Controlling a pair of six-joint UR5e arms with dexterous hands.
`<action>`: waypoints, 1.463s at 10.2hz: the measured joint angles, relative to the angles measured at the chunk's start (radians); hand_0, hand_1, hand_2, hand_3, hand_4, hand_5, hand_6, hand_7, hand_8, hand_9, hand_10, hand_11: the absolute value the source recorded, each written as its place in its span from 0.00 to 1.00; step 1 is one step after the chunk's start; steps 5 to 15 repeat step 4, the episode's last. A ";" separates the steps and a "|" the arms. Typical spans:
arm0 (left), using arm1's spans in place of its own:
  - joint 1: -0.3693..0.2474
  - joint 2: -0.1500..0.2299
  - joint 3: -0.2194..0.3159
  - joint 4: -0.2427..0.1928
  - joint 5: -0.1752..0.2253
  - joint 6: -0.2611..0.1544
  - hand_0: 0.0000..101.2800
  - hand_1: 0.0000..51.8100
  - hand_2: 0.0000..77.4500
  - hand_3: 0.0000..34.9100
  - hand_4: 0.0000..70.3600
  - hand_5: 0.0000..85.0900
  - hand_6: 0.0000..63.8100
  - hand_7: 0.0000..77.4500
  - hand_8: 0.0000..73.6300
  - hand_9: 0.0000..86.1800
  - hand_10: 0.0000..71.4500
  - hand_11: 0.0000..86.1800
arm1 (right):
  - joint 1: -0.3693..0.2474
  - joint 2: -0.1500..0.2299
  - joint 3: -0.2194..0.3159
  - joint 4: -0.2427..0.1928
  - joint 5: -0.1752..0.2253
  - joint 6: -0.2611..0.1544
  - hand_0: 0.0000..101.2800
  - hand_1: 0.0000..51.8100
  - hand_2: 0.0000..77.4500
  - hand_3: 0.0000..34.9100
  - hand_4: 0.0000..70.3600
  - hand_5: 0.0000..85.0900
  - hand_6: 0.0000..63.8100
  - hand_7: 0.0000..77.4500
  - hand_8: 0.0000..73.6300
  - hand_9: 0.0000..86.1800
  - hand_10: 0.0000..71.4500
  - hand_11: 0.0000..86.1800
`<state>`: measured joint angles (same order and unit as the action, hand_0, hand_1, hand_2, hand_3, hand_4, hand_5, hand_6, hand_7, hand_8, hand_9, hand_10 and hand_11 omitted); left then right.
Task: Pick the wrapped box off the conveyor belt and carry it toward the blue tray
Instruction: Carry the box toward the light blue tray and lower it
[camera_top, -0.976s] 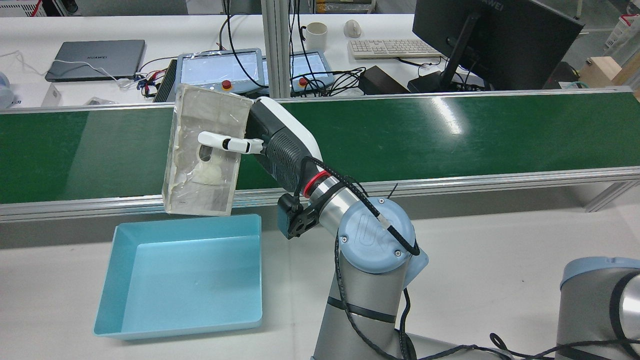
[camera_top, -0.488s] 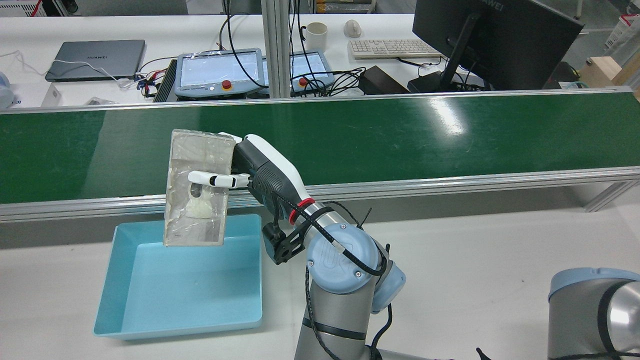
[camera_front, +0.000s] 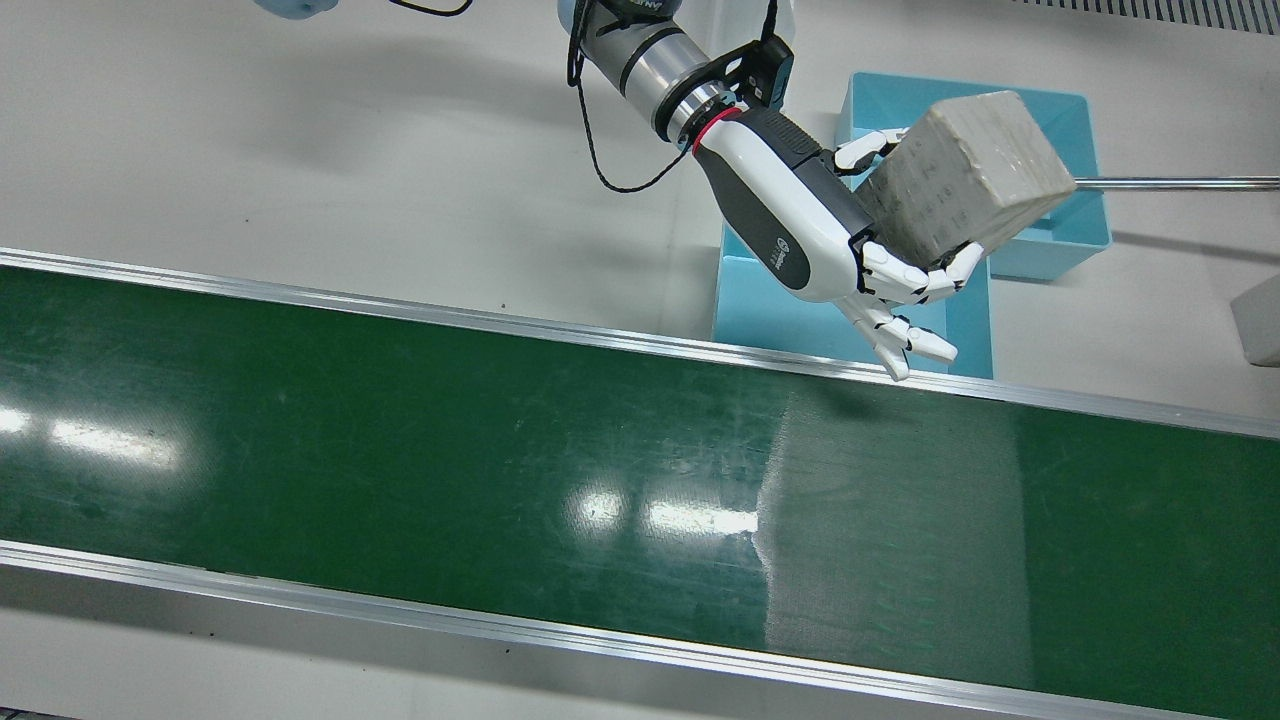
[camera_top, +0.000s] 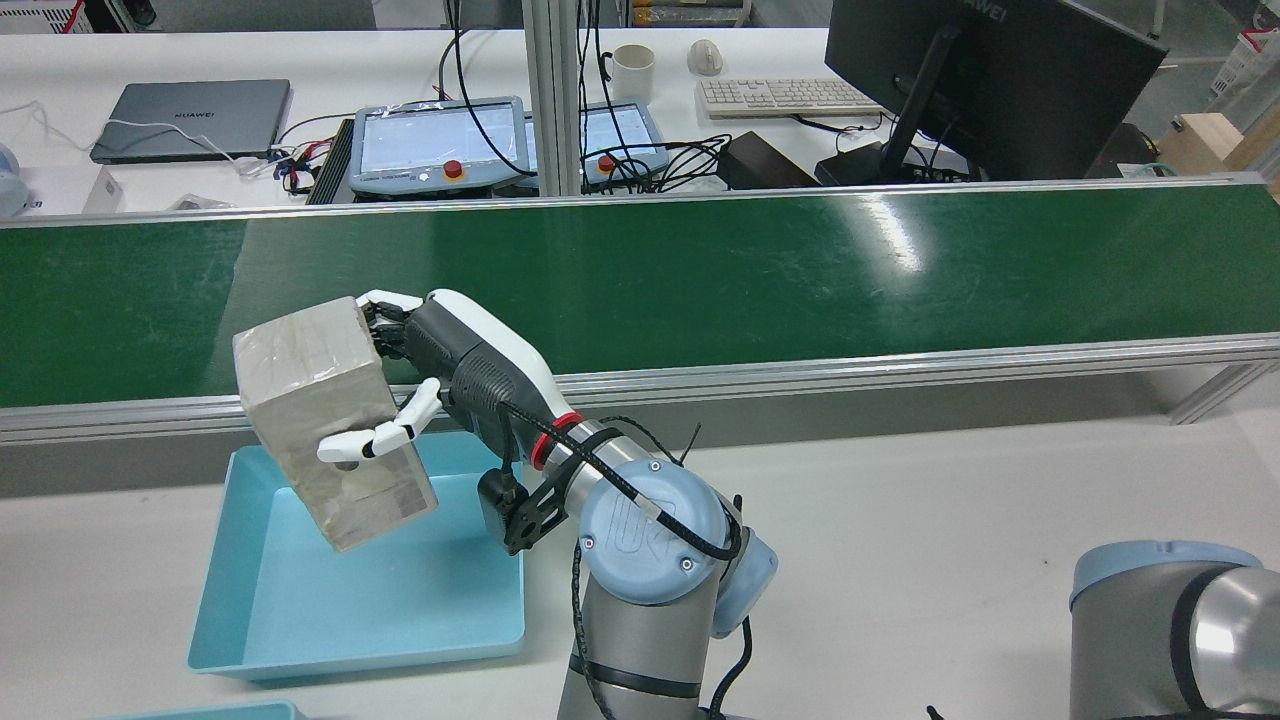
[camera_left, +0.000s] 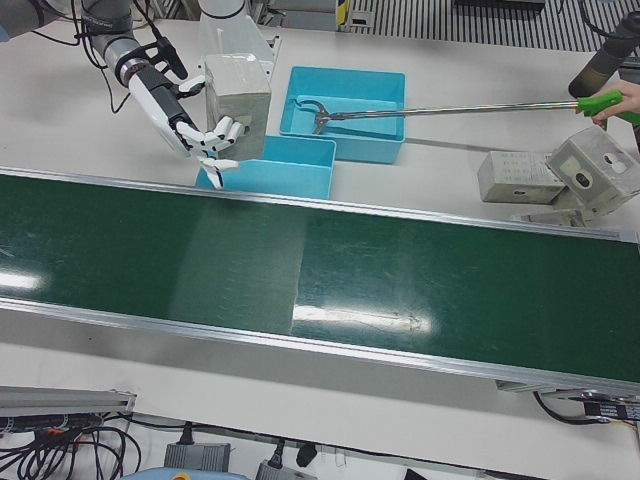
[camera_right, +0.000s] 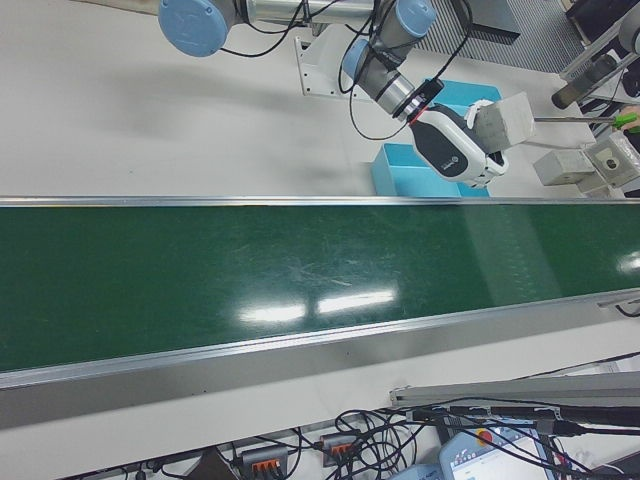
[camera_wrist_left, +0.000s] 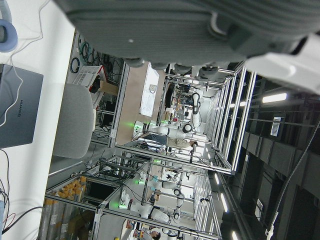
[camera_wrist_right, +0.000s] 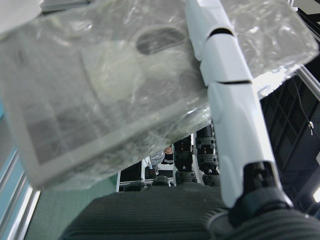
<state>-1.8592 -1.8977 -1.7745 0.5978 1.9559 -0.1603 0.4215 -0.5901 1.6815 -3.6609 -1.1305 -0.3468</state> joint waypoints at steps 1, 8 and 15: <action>0.000 0.000 0.000 0.000 0.000 0.000 0.00 0.00 0.01 0.00 0.00 0.01 0.01 0.01 0.01 0.01 0.01 0.01 | 0.000 0.004 0.000 0.000 -0.003 0.000 0.51 0.54 0.16 0.00 0.25 0.42 0.25 0.46 0.00 0.13 0.00 0.02; 0.000 0.000 0.000 0.000 0.000 0.000 0.00 0.00 0.01 0.00 0.00 0.01 0.01 0.01 0.01 0.01 0.01 0.01 | -0.001 0.011 0.001 0.001 -0.004 0.000 0.51 0.36 0.02 0.00 0.19 0.21 0.08 0.05 0.00 0.01 0.00 0.02; 0.000 0.000 0.000 0.000 0.000 0.000 0.00 0.00 0.01 0.00 0.00 0.01 0.01 0.01 0.01 0.01 0.01 0.01 | -0.001 0.011 0.001 0.001 -0.004 0.000 0.51 0.36 0.02 0.00 0.19 0.21 0.08 0.05 0.00 0.01 0.00 0.02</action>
